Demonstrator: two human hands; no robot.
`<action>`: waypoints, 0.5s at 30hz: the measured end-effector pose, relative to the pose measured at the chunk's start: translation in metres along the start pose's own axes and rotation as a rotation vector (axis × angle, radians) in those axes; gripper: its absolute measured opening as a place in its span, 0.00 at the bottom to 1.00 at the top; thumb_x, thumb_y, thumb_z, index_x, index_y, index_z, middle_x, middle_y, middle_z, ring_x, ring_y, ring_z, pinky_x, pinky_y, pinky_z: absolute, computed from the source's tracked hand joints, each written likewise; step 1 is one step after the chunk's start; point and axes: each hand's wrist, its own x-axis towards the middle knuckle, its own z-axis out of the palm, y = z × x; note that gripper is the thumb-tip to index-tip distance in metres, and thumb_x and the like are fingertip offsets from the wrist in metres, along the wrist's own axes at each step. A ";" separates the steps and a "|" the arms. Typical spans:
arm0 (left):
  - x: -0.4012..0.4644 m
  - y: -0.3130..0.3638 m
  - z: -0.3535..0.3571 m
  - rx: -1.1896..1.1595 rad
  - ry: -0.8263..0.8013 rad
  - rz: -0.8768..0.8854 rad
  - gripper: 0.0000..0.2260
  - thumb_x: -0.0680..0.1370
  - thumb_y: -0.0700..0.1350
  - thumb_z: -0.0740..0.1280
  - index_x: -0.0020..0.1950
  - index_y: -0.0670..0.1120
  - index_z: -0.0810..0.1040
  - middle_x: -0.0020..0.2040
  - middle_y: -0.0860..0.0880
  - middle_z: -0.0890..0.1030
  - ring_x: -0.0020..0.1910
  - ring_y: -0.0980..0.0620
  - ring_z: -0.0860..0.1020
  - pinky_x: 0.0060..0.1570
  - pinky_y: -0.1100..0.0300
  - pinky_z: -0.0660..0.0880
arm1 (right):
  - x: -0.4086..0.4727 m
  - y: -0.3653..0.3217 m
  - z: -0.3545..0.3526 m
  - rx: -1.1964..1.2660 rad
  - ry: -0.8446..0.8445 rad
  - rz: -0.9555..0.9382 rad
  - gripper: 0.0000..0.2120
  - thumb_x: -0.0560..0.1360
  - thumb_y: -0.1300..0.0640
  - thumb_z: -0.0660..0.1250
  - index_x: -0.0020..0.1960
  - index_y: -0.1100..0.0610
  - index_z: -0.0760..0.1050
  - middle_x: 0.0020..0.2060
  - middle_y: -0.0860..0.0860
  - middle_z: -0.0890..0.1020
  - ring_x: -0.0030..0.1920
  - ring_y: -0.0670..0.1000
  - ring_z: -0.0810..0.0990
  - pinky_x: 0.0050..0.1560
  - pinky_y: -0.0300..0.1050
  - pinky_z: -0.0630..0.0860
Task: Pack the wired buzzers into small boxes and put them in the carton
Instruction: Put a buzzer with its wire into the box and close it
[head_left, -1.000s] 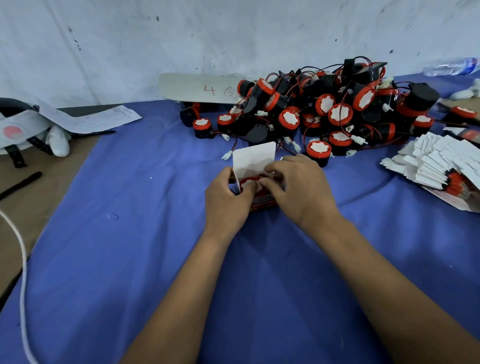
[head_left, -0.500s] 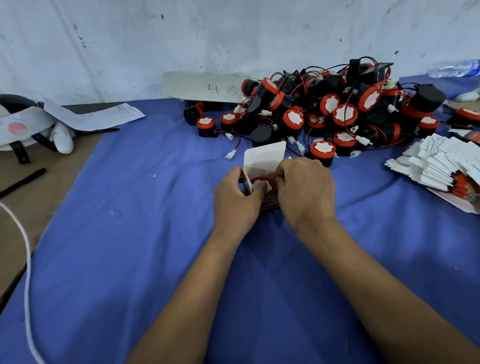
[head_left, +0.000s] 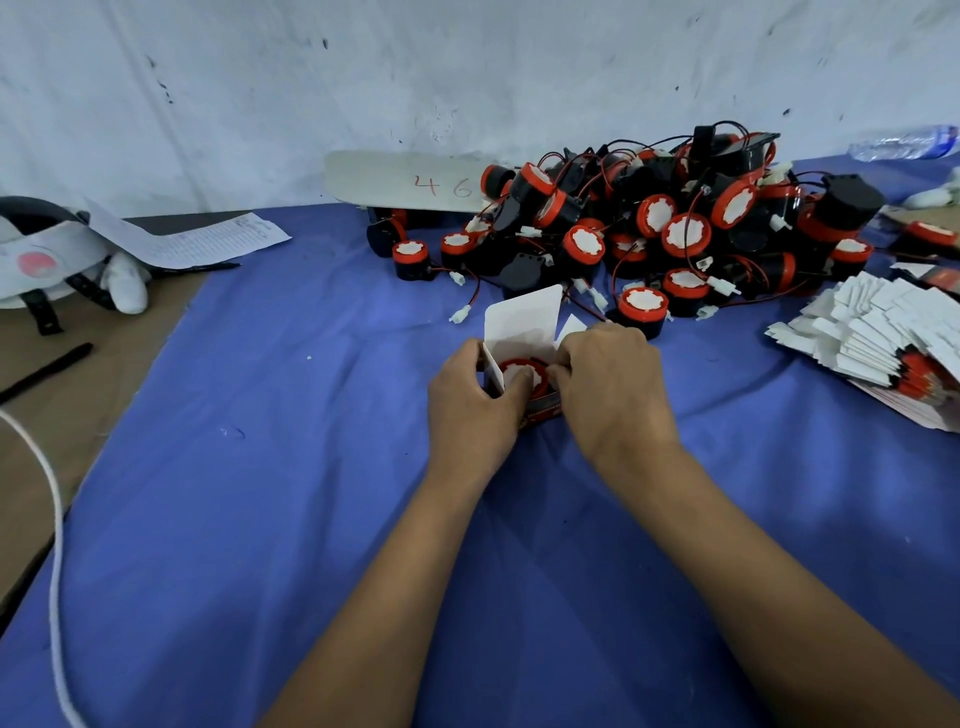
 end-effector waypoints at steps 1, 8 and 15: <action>0.000 0.000 0.000 0.001 -0.002 -0.002 0.11 0.77 0.45 0.74 0.51 0.39 0.78 0.46 0.44 0.83 0.45 0.45 0.80 0.43 0.51 0.78 | 0.000 -0.001 -0.001 -0.033 -0.025 -0.025 0.03 0.81 0.59 0.67 0.52 0.55 0.79 0.51 0.52 0.80 0.49 0.51 0.77 0.41 0.42 0.64; -0.001 0.002 -0.001 0.000 0.009 -0.004 0.12 0.77 0.45 0.74 0.52 0.38 0.77 0.48 0.43 0.83 0.47 0.43 0.81 0.48 0.42 0.79 | 0.002 0.003 -0.004 -0.012 -0.119 -0.073 0.09 0.81 0.62 0.62 0.53 0.55 0.80 0.48 0.52 0.80 0.42 0.51 0.71 0.40 0.45 0.71; -0.001 0.003 -0.001 -0.006 0.004 -0.007 0.10 0.77 0.45 0.74 0.52 0.41 0.78 0.47 0.45 0.83 0.47 0.45 0.81 0.47 0.44 0.80 | 0.011 0.002 -0.014 0.159 -0.181 -0.051 0.14 0.78 0.65 0.63 0.57 0.54 0.84 0.49 0.53 0.86 0.48 0.55 0.83 0.49 0.51 0.83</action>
